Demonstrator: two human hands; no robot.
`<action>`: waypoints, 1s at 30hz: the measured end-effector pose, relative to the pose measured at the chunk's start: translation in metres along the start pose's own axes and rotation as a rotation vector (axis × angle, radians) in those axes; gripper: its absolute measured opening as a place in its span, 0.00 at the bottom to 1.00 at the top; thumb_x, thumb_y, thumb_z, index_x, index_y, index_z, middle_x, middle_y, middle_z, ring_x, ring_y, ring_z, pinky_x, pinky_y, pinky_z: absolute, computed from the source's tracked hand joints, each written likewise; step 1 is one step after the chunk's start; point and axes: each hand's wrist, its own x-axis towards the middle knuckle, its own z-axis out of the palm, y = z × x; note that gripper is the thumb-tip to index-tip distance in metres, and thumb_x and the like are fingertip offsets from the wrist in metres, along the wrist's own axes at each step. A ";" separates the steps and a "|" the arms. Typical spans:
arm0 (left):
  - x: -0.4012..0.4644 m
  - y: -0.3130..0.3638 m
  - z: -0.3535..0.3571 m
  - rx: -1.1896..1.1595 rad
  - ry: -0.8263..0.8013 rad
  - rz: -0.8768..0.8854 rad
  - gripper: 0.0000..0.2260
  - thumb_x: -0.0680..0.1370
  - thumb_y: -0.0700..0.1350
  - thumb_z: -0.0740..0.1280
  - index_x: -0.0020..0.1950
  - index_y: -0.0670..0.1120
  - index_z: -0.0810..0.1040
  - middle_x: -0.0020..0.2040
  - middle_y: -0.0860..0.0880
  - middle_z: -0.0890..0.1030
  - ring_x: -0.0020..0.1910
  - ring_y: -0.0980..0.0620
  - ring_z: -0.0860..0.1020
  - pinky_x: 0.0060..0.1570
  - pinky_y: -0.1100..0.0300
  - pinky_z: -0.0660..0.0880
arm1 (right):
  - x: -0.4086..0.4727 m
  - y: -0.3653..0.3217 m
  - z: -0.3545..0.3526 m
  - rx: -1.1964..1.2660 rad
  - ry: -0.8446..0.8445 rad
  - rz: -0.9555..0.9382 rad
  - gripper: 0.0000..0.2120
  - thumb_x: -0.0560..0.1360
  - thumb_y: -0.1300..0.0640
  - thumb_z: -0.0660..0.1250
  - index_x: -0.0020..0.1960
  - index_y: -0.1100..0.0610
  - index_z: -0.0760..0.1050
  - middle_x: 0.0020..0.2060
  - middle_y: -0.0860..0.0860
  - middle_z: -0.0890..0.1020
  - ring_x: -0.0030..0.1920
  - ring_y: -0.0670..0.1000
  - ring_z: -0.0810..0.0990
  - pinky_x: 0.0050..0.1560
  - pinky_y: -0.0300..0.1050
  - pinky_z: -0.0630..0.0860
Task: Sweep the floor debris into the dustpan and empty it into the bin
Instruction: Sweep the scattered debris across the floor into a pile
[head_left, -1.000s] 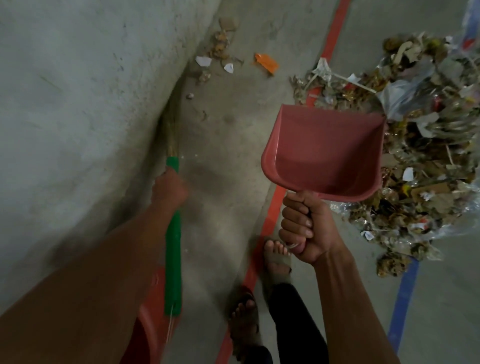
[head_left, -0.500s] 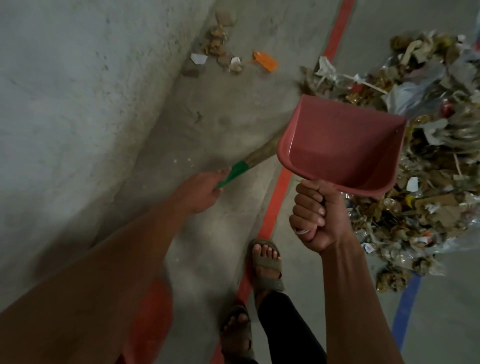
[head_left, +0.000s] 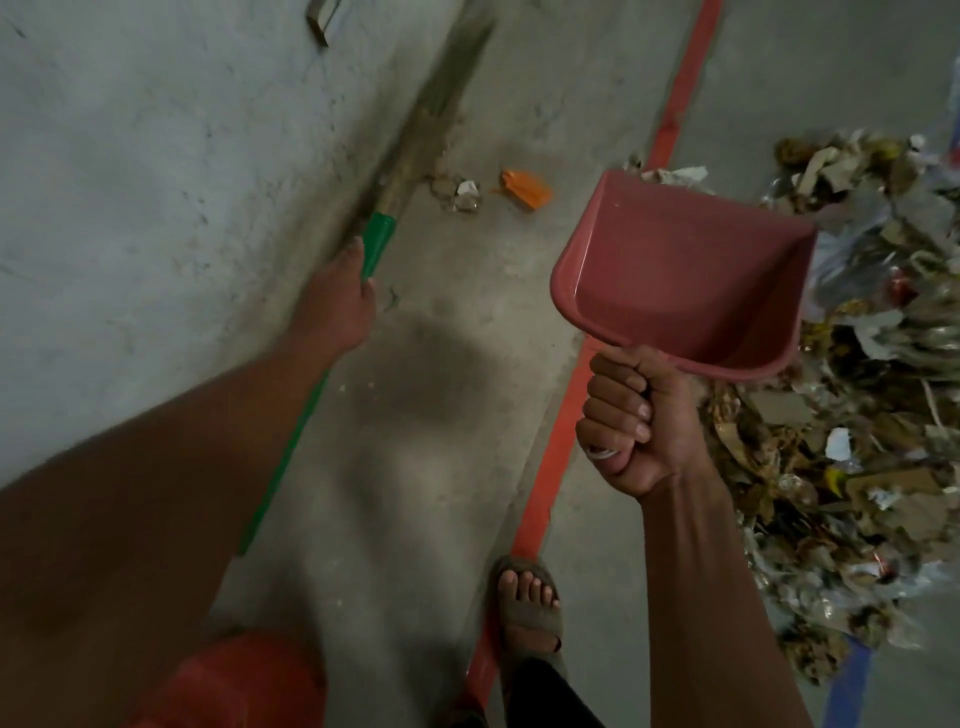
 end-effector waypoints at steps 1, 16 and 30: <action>0.022 0.003 0.001 0.023 -0.026 -0.058 0.27 0.85 0.47 0.59 0.82 0.41 0.59 0.72 0.33 0.72 0.66 0.32 0.74 0.66 0.42 0.73 | 0.008 -0.009 0.002 -0.006 0.005 -0.006 0.19 0.80 0.57 0.55 0.31 0.51 0.61 0.20 0.44 0.55 0.17 0.44 0.52 0.19 0.37 0.51; 0.065 -0.024 0.052 0.089 -0.371 0.090 0.28 0.81 0.50 0.66 0.80 0.50 0.65 0.74 0.39 0.74 0.67 0.37 0.76 0.67 0.46 0.73 | 0.056 -0.053 -0.009 -0.030 0.078 0.002 0.18 0.79 0.57 0.58 0.32 0.50 0.58 0.20 0.44 0.55 0.17 0.44 0.51 0.19 0.38 0.50; 0.024 -0.055 0.029 0.091 -0.115 0.039 0.30 0.84 0.48 0.61 0.84 0.50 0.54 0.78 0.41 0.67 0.69 0.34 0.73 0.66 0.38 0.73 | 0.052 -0.031 -0.008 -0.031 0.114 0.020 0.19 0.80 0.57 0.57 0.31 0.50 0.59 0.20 0.44 0.54 0.18 0.44 0.50 0.20 0.37 0.49</action>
